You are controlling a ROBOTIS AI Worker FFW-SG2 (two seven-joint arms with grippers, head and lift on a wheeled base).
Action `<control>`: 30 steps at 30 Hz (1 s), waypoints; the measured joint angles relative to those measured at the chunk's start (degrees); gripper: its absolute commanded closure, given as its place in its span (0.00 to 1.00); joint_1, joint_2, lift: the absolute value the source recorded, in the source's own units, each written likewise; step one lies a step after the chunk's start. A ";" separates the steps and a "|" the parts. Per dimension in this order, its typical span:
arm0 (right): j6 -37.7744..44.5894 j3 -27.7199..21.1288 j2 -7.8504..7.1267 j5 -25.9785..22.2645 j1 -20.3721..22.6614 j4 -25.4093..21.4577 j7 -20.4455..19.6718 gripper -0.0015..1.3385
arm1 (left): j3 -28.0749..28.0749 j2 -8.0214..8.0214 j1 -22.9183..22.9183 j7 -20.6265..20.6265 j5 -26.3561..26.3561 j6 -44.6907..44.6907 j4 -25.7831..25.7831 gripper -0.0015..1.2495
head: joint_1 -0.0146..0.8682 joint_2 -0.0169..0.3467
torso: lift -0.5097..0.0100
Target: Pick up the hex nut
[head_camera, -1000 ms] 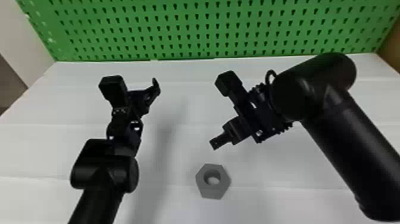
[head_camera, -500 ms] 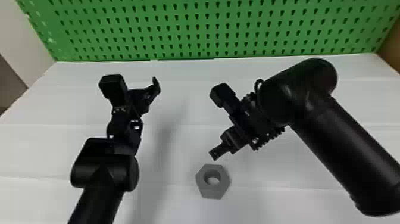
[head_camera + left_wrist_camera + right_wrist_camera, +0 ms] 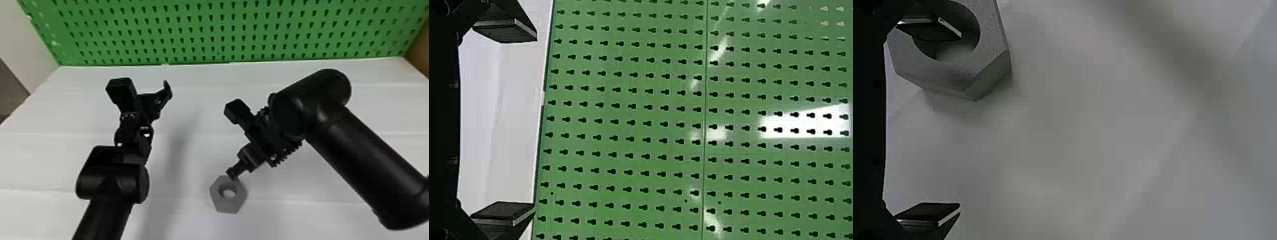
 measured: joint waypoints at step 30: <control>0.00 3.26 0.39 -2.46 -0.75 5.61 0.00 0.07 | -0.22 0.00 -0.51 0.00 -0.09 -0.05 0.35 0.07 | 0.91 0.47 | 0.83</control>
